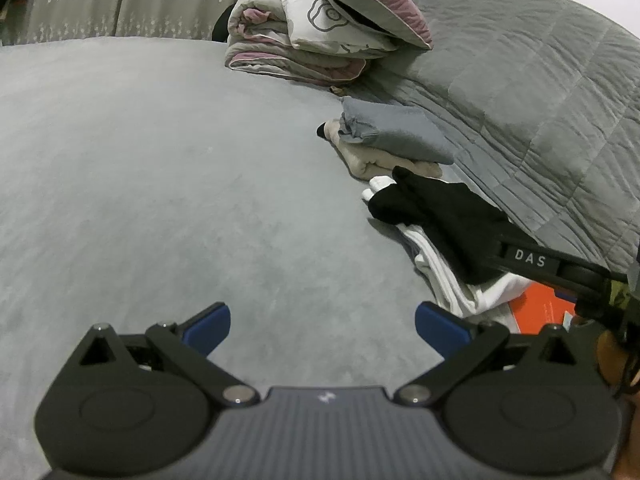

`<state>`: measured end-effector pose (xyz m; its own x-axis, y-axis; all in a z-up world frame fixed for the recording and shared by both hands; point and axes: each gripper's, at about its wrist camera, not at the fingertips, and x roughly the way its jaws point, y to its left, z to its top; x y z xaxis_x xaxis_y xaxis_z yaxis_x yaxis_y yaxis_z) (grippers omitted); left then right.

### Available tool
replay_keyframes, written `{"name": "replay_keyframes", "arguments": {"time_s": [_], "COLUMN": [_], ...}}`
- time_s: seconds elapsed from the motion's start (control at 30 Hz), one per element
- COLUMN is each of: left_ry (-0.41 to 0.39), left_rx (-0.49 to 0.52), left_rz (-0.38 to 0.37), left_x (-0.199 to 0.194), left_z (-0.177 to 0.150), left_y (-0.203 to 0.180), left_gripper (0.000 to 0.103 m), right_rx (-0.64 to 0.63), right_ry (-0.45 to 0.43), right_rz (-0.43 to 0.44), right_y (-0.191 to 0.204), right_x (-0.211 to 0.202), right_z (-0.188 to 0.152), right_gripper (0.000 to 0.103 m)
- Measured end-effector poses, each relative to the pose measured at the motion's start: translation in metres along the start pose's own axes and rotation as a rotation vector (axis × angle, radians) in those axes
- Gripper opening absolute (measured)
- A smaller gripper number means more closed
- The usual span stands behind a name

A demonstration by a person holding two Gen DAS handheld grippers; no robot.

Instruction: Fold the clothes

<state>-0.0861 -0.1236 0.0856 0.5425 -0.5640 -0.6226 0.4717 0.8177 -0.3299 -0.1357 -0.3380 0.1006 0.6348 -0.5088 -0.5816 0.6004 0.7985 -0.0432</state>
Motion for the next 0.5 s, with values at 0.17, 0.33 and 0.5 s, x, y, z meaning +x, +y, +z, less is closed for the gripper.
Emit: {"name": "replay_keyframes", "arguments": {"time_s": [0.17, 0.33, 0.5], "left_ry": [0.008, 0.011, 0.016], "left_rx": [-0.001, -0.003, 0.008], "left_rz": [0.005, 0.004, -0.005], "left_x": [0.0008, 0.0003, 0.0009], "left_z": [0.0005, -0.0006, -0.0007], "left_y": [0.0007, 0.0016, -0.0004], "left_gripper": [0.103, 0.103, 0.103], "right_rx": [0.001, 0.004, 0.0], "right_ry": [0.0, 0.001, 0.004], "right_rz": [0.003, 0.007, 0.01], "right_y": [0.0005, 0.0005, 0.0025], "right_x": [0.0001, -0.0006, -0.0004], "right_z": [-0.0002, -0.001, -0.0012], "right_gripper": [0.103, 0.103, 0.103]}}
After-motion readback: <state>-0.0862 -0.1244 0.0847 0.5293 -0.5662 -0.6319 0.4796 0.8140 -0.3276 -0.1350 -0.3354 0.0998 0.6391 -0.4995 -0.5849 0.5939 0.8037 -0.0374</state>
